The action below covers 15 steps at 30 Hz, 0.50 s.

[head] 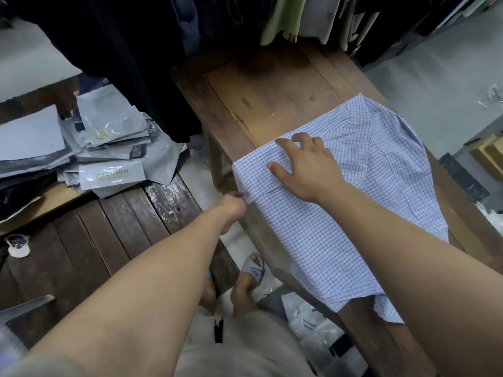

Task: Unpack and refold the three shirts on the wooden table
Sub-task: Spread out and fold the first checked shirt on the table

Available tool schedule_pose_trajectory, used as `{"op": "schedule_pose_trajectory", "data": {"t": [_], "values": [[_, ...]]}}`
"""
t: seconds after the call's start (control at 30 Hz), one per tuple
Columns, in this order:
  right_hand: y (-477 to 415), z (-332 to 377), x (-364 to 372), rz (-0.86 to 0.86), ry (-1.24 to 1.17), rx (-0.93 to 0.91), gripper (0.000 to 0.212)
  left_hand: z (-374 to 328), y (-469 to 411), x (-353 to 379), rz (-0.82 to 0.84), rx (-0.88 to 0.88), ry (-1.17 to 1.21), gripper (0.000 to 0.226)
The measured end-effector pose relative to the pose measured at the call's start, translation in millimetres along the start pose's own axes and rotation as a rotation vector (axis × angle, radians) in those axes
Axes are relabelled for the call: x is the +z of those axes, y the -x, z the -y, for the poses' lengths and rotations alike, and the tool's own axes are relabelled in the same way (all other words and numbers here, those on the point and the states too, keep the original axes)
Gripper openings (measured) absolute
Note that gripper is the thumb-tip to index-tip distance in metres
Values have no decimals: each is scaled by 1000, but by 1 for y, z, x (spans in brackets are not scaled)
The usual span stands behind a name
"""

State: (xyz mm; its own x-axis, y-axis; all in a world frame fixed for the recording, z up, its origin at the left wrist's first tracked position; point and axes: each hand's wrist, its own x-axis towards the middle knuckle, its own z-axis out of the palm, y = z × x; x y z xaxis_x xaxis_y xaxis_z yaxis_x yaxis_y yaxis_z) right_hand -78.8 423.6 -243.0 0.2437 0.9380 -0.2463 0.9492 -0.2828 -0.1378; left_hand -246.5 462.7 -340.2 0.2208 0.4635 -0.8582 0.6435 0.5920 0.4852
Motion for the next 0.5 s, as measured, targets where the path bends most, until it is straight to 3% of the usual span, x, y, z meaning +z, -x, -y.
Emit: {"op": "schedule_pose_trajectory", "data": {"t": [0.07,0.23,0.3,0.5], "values": [[-2,10,7,-27,7,-3,63,12,-6,6,17,-34,3,46],[5,19,28,-15,34,-8,66,33,-16,20,39,-152,309,34],[8,15,32,-17,39,-27,69,36,-19,23,32,-127,316,41],[8,11,28,26,10,-39,74,25,-17,11,-393,176,271,13]]}}
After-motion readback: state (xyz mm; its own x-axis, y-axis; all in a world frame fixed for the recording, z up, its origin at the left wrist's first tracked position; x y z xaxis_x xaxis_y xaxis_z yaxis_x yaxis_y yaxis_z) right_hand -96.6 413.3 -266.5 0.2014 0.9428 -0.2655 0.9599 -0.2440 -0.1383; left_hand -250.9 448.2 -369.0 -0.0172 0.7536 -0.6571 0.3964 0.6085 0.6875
